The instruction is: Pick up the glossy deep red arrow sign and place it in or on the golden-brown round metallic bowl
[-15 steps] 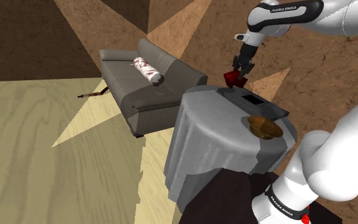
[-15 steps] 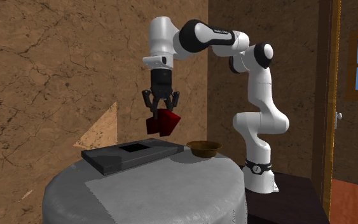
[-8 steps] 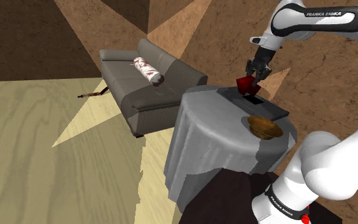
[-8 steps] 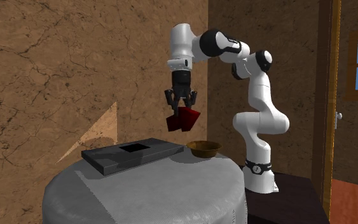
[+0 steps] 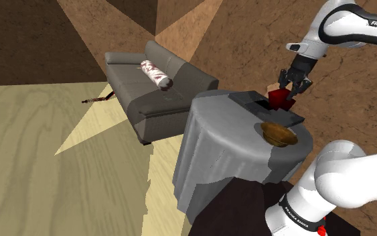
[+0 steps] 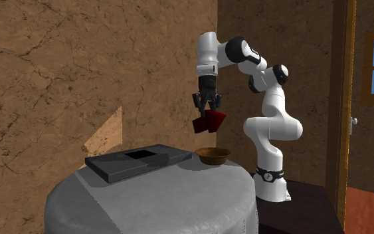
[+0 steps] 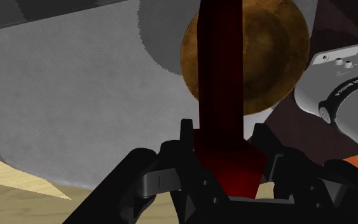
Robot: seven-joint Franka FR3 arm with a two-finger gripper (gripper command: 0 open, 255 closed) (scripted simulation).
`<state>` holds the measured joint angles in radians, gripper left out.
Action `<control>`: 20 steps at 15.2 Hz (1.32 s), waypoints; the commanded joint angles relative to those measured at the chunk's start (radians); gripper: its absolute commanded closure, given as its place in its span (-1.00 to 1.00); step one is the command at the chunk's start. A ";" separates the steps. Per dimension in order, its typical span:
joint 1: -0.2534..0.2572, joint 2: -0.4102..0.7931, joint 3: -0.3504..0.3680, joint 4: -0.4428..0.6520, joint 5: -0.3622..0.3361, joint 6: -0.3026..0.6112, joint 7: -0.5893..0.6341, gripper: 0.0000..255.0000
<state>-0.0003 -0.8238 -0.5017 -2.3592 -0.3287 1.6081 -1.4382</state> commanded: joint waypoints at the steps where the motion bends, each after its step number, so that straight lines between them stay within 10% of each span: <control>1: -0.033 -0.081 0.020 -0.040 -0.013 -0.044 -0.004 1.00; 20: -0.111 -0.220 -0.033 -0.305 -0.099 0.077 -0.005 1.00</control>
<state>-0.1094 -1.0436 -0.5304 -2.6527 -0.4233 1.6728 -1.4443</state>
